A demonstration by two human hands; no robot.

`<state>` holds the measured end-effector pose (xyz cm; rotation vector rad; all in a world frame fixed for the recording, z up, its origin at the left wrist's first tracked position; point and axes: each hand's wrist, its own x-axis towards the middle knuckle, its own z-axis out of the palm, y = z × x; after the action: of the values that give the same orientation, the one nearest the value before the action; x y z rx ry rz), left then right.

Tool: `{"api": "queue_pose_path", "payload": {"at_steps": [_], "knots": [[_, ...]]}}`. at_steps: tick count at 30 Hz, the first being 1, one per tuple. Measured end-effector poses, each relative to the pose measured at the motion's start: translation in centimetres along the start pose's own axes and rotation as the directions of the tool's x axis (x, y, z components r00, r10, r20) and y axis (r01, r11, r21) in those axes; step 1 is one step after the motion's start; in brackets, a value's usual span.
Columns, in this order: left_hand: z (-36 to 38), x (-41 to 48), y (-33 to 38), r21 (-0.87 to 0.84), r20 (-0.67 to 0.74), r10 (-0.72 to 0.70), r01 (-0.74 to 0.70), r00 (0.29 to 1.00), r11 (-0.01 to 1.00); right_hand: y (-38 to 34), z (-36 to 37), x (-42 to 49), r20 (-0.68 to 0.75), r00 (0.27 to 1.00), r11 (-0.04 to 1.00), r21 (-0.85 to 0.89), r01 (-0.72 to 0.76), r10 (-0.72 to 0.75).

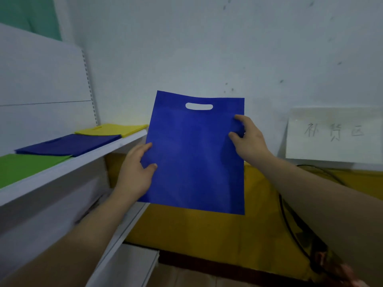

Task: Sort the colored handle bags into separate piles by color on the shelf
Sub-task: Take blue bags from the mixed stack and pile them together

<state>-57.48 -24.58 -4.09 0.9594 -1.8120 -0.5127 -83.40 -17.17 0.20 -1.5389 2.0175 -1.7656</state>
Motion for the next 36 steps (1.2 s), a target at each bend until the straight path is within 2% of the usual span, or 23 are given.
{"api": "queue_pose_path", "payload": {"at_steps": [7, 17, 24, 36], "knots": [[4.0, 6.9, -1.9, -0.081, 0.049, 0.05, -0.046, 0.998, 0.996, 1.9, 0.7, 5.7, -0.085, 0.996, 0.998, -0.047, -0.036, 0.032], [7.1, 16.3, -6.5, -0.104, 0.08, 0.118, -0.109, 0.99, 0.989, 4.3, 5.5, 13.6, -0.148, 0.988, 0.996, -0.078, -0.052, 0.04], [10.0, 21.2, -9.5, -0.115, 0.062, 0.07, -0.063, 0.996, 0.991, 7.5, 8.5, 20.1, -0.102, 0.995, 0.997, -0.076, -0.004, -0.004], [12.6, 27.8, -12.5, 0.083, -0.182, -0.042, 0.058, 0.982, 0.995, 11.4, 16.7, 33.1, 0.126, 0.973, 0.98, 0.082, 0.183, -0.192]]}}
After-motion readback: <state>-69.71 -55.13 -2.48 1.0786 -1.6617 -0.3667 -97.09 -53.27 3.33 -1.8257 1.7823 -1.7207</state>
